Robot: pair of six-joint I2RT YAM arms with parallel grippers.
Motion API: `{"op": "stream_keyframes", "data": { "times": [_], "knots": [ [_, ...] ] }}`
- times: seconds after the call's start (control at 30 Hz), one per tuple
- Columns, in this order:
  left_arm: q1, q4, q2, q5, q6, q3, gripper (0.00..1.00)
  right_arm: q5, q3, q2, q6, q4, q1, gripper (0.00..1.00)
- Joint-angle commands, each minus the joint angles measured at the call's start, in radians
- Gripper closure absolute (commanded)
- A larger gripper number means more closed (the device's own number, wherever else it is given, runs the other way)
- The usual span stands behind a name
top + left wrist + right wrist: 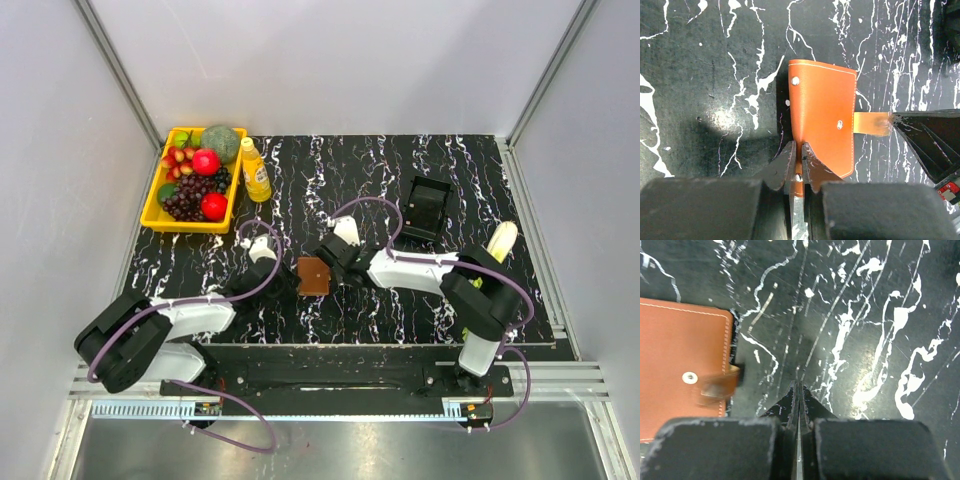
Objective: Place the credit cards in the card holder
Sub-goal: Open the card holder at the center of the board.
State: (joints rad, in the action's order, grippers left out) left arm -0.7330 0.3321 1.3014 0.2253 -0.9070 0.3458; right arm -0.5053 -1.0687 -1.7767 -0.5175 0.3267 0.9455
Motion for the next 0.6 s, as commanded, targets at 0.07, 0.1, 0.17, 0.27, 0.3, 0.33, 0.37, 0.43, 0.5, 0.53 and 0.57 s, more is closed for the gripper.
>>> {"op": "stream_keyframes", "data": {
  "times": [0.07, 0.1, 0.17, 0.27, 0.3, 0.33, 0.37, 0.43, 0.5, 0.53, 0.57],
  "knots": [
    [0.006, 0.004, 0.027, 0.013, 0.01, 0.016, 0.93, -0.004, 0.019, 0.051, -0.032, 0.018, -0.031, 0.98],
    [0.006, -0.013, 0.019, 0.016, 0.014, 0.021, 0.87, 0.011, 0.021, 0.063, -0.036, 0.018, -0.039, 0.97],
    [0.004, -0.018, -0.004, 0.019, 0.023, 0.016, 0.66, 0.042, 0.026, 0.091, -0.038, 0.011, -0.048, 0.89],
    [0.006, -0.074, -0.039, 0.022, 0.048, 0.044, 0.5, 0.102, 0.024, 0.14, -0.053, 0.005, -0.077, 0.84],
    [0.007, -0.085, -0.047, 0.017, 0.062, 0.051, 0.5, 0.111, 0.023, 0.16, -0.058, 0.006, -0.082, 0.83],
    [0.006, -0.105, -0.053, 0.019, 0.068, 0.071, 0.5, 0.129, 0.023, 0.178, -0.05, -0.004, -0.085, 0.76],
    [0.006, -0.125, -0.054, 0.019, 0.074, 0.09, 0.48, 0.16, 0.021, 0.19, -0.038, -0.03, -0.088, 0.72],
    [0.006, -0.183, -0.068, 0.031, 0.076, 0.111, 0.46, 0.264, 0.01, 0.198, -0.02, -0.066, -0.088, 0.71],
    [0.007, -0.226, -0.096, 0.058, 0.068, 0.12, 0.45, 0.349, -0.005, 0.177, -0.025, -0.11, -0.09, 0.64],
    [0.007, -0.255, -0.115, 0.078, 0.06, 0.124, 0.46, 0.375, -0.022, 0.154, -0.029, -0.112, -0.09, 0.59],
    [0.01, -0.281, -0.135, 0.089, 0.057, 0.127, 0.46, 0.392, -0.04, 0.116, -0.027, -0.104, -0.088, 0.57]
  ]
}}
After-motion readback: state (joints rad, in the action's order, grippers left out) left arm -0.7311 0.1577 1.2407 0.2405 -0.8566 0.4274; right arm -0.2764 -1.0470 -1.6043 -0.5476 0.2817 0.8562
